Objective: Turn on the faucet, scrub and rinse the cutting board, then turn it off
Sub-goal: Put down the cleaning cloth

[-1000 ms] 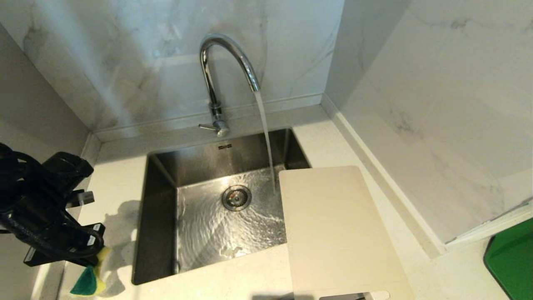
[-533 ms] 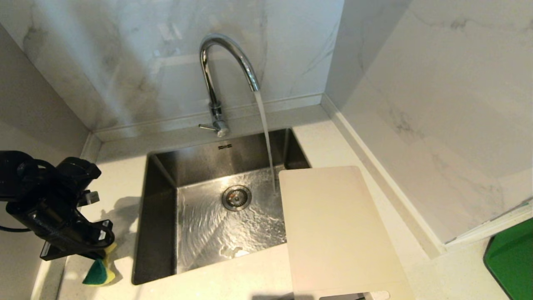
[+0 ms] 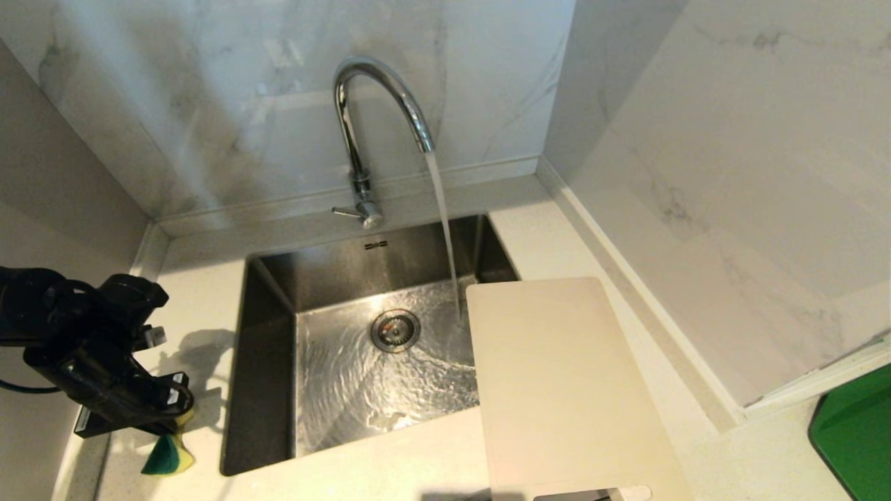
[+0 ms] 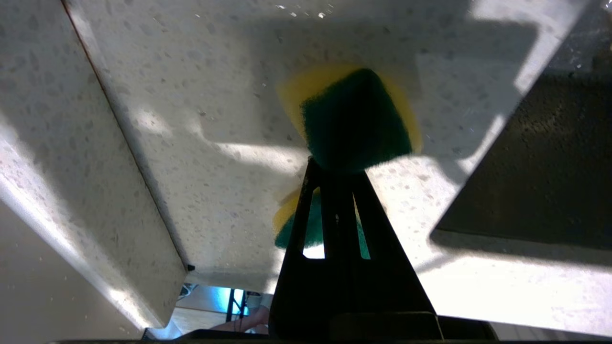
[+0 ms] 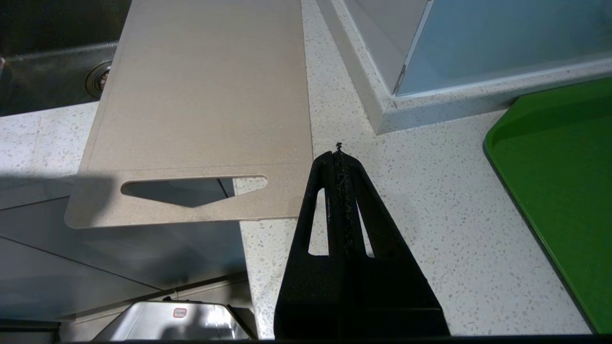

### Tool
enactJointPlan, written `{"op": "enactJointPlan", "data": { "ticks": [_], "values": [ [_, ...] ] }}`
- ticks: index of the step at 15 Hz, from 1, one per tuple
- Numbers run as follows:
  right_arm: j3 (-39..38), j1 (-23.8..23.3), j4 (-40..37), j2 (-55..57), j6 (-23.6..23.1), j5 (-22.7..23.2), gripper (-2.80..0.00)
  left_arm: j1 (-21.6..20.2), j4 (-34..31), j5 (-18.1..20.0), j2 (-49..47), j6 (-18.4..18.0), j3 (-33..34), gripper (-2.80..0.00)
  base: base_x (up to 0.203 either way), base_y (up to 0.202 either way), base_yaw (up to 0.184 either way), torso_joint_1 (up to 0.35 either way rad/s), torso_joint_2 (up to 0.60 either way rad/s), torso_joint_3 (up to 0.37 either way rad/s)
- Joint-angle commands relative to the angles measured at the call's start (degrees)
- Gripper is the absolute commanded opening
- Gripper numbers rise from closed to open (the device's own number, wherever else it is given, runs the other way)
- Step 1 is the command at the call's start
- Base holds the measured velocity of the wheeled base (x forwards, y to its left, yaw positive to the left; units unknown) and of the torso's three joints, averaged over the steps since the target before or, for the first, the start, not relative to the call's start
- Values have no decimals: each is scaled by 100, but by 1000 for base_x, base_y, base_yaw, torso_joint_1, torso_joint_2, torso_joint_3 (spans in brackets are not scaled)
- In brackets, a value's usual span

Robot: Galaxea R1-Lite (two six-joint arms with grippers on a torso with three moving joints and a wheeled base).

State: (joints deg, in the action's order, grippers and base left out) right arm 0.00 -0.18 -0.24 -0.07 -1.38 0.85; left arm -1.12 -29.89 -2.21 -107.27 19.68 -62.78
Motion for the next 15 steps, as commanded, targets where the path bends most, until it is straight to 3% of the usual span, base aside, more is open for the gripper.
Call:
{"op": "enactJointPlan", "data": {
  "ticks": [1, 15],
  "values": [
    [0, 1, -2, 7, -3, 3, -280, -47, 106, 1, -163, 19, 12, -280, 0, 0, 0, 0, 0, 0],
    [0, 1, -2, 7, 6, 3, -280, -38, 90, 36, -57, 27, 12, -280, 0, 0, 0, 0, 0, 0]
  ]
}}
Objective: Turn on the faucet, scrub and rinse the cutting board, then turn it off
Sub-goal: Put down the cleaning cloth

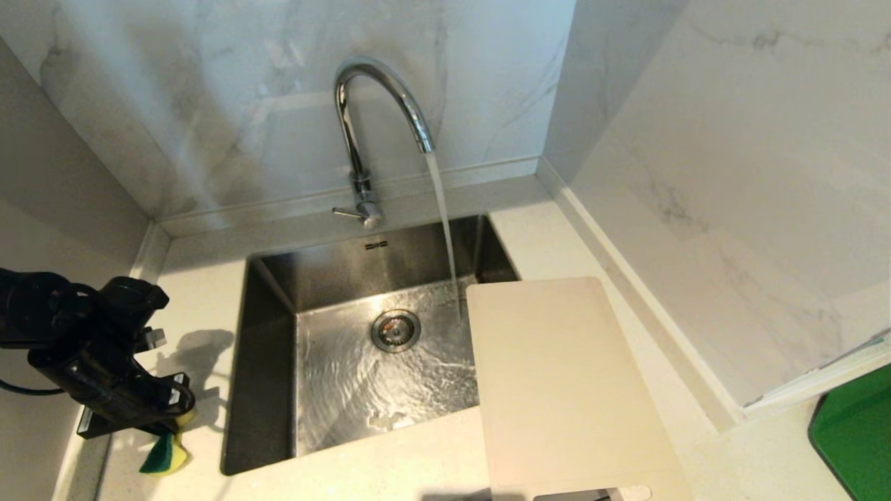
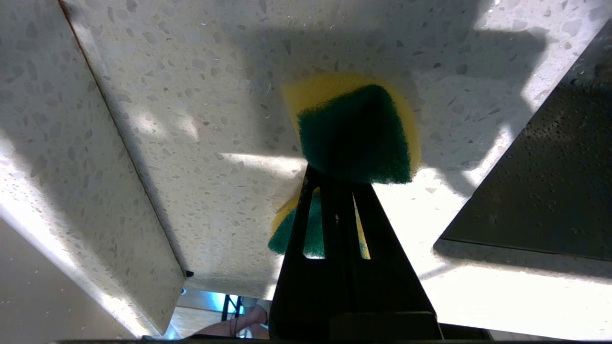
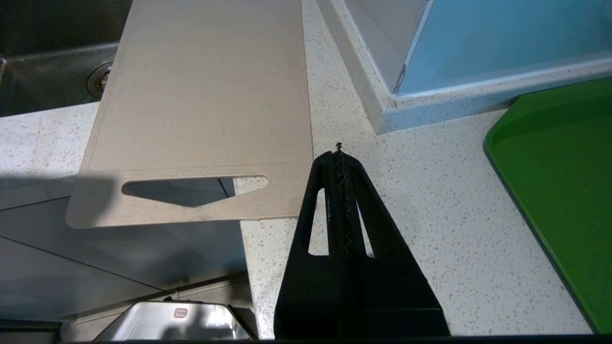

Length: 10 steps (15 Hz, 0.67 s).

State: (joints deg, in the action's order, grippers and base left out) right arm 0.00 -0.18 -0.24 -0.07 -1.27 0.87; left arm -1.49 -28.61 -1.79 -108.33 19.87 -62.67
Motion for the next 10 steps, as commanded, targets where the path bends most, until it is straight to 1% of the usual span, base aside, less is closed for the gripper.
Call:
{"op": "enactJointPlan", "data": {
  "ticks": [1, 5, 10],
  "values": [
    [0, 1, -2, 7, -5, 1, -280, 0, -57, -5, 113, 6, 22, -280, 0, 0, 0, 0, 0, 0],
    [0, 1, -2, 7, -5, 1, -280, -1, -73, 3, 418, 33, 74, -280, 0, 0, 0, 0, 0, 0],
    [0, 1, -2, 7, -5, 1, -280, 0, -250, -5, 752, -18, 71, -280, 0, 0, 0, 0, 0, 0]
  ]
}}
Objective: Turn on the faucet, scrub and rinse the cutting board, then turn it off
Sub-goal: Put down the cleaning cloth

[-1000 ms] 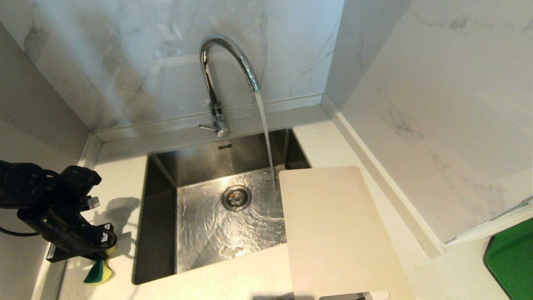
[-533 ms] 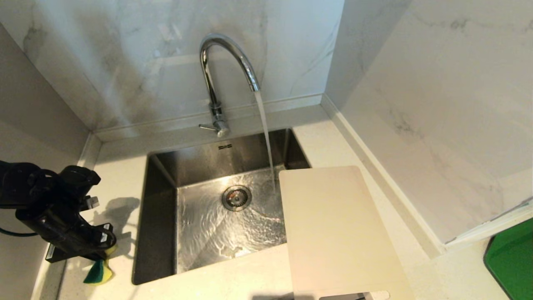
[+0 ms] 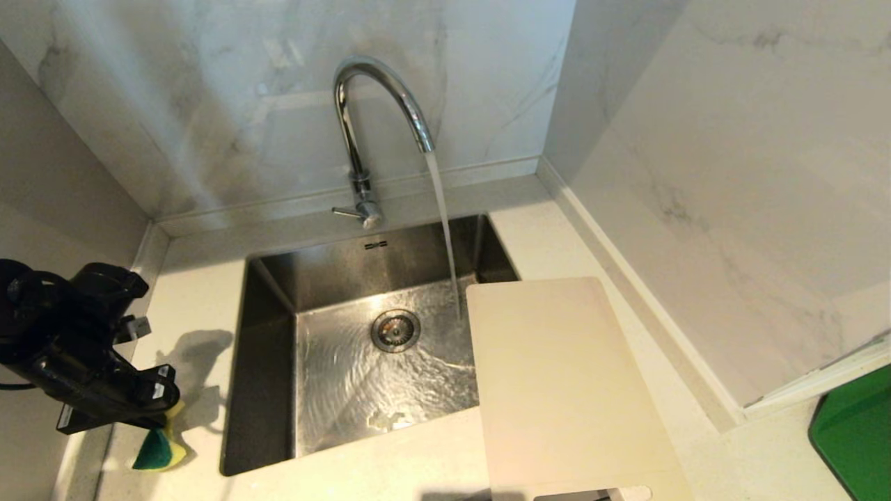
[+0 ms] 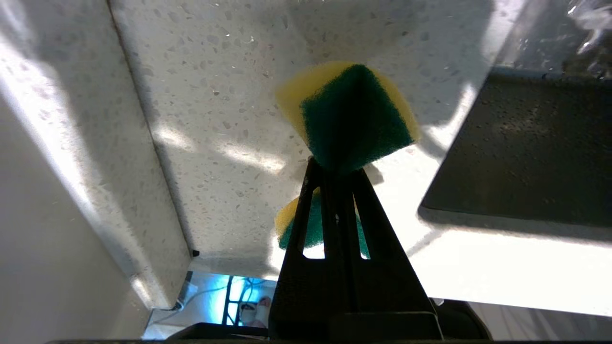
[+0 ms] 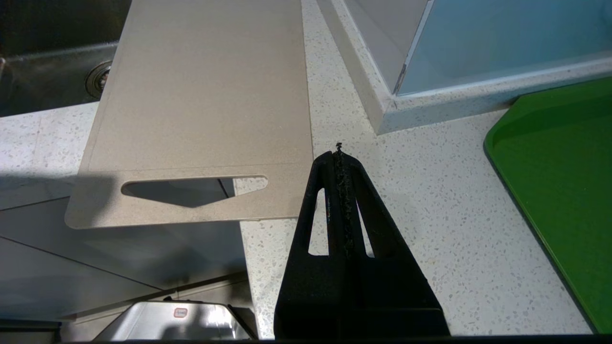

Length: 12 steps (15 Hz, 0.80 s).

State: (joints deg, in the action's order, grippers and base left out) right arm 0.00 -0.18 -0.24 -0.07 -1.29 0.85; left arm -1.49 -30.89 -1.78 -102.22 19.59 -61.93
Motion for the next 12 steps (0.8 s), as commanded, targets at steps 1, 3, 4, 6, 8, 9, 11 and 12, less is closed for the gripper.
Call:
{"op": "enactJointPlan", "data": {
  "ticks": [1, 3, 4, 6, 8, 9, 11, 12],
  "values": [
    [0, 1, -2, 7, -3, -6, -280, -1, -31, -7, 132, 36, -3, -280, 0, 0, 0, 0, 0, 0],
    [0, 1, -2, 7, -3, -6, -280, -1, -40, -7, 103, 36, 31, -280, 0, 0, 0, 0, 0, 0],
    [0, 1, -2, 7, -3, -6, -280, -1, -31, -7, 63, 36, 74, -280, 0, 0, 0, 0, 0, 0],
    [0, 1, -2, 7, -3, -6, -280, -1, -24, -11, -31, 45, 76, -280, 0, 0, 0, 0, 0, 0],
    [0, 1, -2, 7, -3, -6, -280, -1, -15, -15, -127, 45, 101, -280, 0, 0, 0, 0, 0, 0],
    [0, 1, -2, 7, -3, -6, -280, -1, -6, -15, -173, 42, 96, -280, 0, 0, 0, 0, 0, 0],
    [0, 1, -2, 7, -3, -6, -280, -9, 4, -15, -289, 28, 85, -280, 0, 0, 0, 0, 0, 0],
    [0, 1, -2, 7, -3, 3, -280, -9, 13, -15, -338, 23, 67, -280, 0, 0, 0, 0, 0, 0]
  ]
}}
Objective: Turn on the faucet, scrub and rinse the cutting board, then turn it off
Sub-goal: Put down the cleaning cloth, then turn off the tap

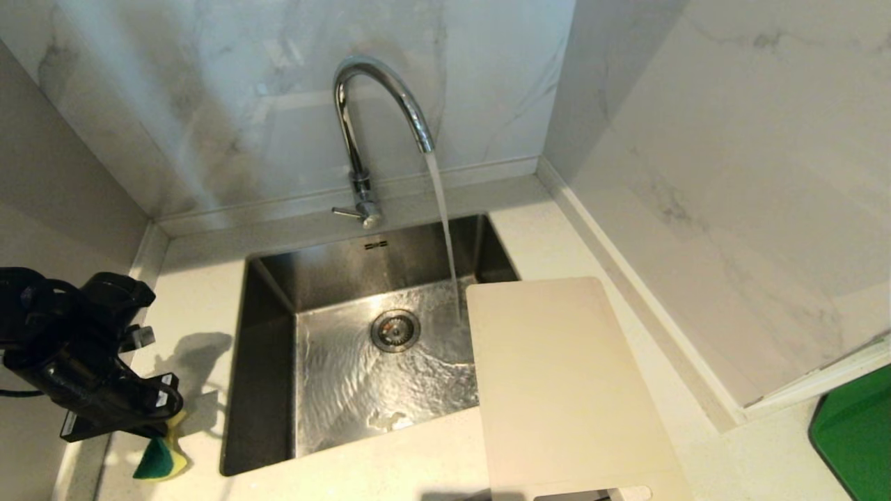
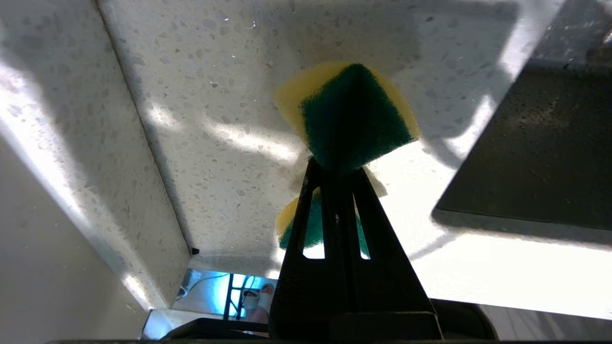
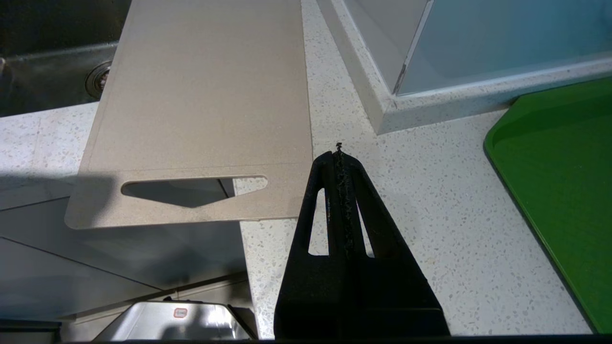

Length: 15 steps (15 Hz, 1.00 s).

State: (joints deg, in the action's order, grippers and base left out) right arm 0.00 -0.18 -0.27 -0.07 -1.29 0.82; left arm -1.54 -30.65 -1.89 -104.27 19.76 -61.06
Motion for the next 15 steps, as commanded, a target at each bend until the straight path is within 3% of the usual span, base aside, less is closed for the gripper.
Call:
{"op": "enactJointPlan", "data": {
  "ticks": [1, 4, 5, 12, 15],
  "values": [
    [0, 1, 0, 7, -3, -3, -280, -2, -20, -4, -137, -61, -20, -280, 0, 0, 0, 0, 0, 0],
    [0, 1, 7, 7, 3, -3, -280, 30, -20, 4, -58, -140, -20, -280, 0, 0, 0, 0, 0, 0],
    [0, 1, 0, 7, 6, -3, -280, 16, -20, 4, -25, -127, -20, 0, 0, 0, 0, 0, 0, 0],
    [0, 1, 3, 7, 6, -10, -280, -96, -52, 7, 448, -157, -12, 0, 0, 0, 0, 0, 0, 0],
    [0, 1, 0, 7, 6, -3, -280, 79, -171, 132, 1035, -143, -75, 0, 0, 0, 0, 0, 0, 0]
  ]
}}
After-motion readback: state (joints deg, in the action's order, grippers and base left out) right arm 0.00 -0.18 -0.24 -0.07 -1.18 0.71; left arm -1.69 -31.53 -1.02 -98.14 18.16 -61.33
